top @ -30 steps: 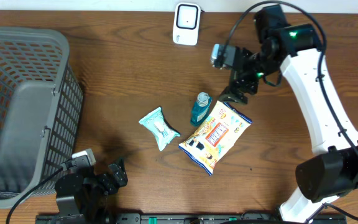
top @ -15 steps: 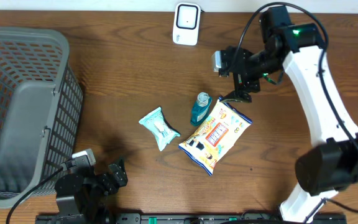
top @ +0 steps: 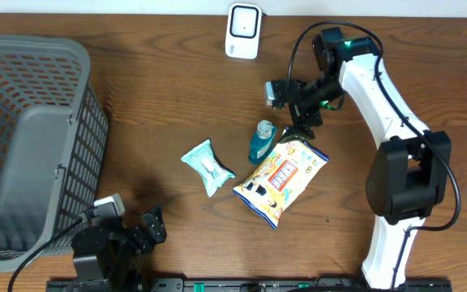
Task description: Scan the item barcode
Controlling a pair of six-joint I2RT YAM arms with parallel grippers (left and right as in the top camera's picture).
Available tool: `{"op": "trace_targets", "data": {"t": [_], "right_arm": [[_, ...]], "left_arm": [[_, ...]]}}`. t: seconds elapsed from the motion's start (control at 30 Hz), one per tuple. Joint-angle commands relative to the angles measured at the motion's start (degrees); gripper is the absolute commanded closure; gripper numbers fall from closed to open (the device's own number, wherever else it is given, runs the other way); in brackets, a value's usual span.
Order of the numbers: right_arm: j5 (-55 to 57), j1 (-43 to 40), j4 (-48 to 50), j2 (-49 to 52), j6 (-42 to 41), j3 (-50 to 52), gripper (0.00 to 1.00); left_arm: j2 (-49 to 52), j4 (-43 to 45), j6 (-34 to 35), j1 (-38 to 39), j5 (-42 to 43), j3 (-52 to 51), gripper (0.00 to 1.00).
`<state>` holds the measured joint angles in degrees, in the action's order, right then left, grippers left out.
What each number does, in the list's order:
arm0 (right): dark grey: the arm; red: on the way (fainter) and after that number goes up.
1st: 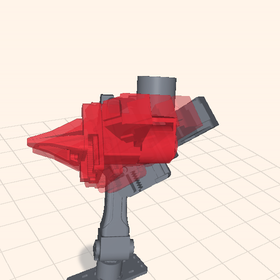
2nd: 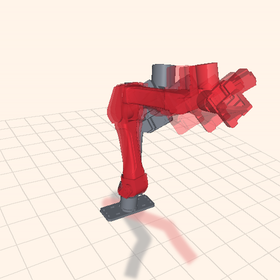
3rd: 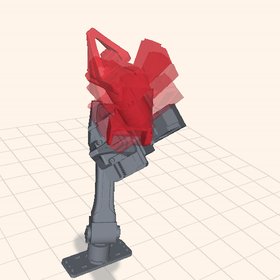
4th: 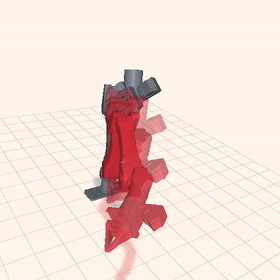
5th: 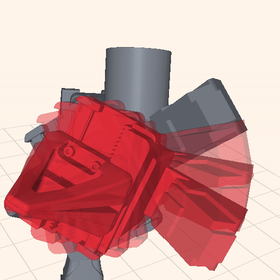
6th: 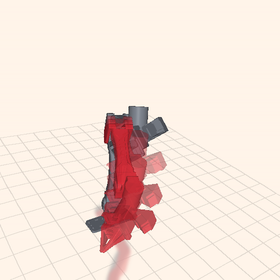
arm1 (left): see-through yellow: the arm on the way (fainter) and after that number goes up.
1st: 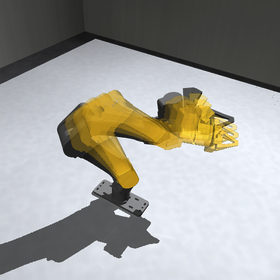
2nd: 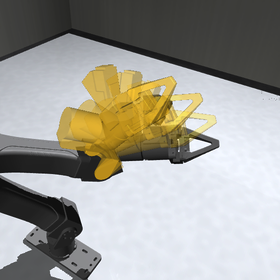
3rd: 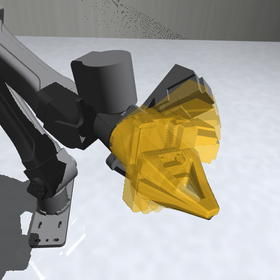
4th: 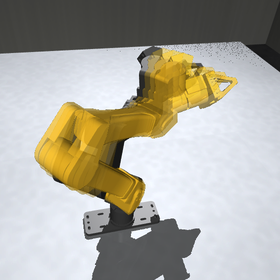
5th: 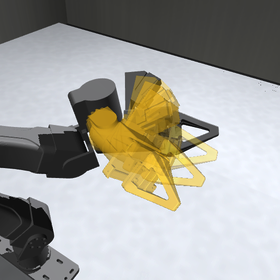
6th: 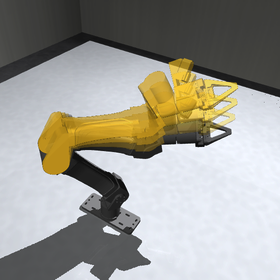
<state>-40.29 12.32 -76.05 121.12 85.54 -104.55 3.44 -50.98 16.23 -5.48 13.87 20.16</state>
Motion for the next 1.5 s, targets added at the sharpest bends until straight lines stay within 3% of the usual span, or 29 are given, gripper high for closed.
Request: {"op": "trace_targets", "data": {"t": [0.0, 0.9, 1.13, 1.3, 1.47], "right_arm": [[-3.6, 0.2, -1.2, -0.2, 4.4, -0.2, 0.01], [-1.7, 6.7, 0.1, 4.2, 5.8, 0.2, 0.01], [-1.7, 7.4, 0.7, 4.8, 5.8, 0.2, 0.08], [-1.6, 7.7, 0.9, 4.8, 5.8, 1.0, 0.26], [-1.4, 7.7, 3.4, 4.8, 4.5, 3.5, 0.32]], "left_arm": [[-0.1, 0.0, -0.7, -0.2, 0.7, 0.0, 0.02], [-0.1, 0.0, -0.7, -0.2, 0.7, 0.0, 0.02], [-0.1, 0.0, -0.7, -0.2, 0.7, 0.0, 0.02], [-0.1, 0.0, -0.7, -0.2, 0.7, 0.0, 0.02], [-0.1, 0.0, -0.7, -0.2, 0.7, 0.0, 0.02]]}}
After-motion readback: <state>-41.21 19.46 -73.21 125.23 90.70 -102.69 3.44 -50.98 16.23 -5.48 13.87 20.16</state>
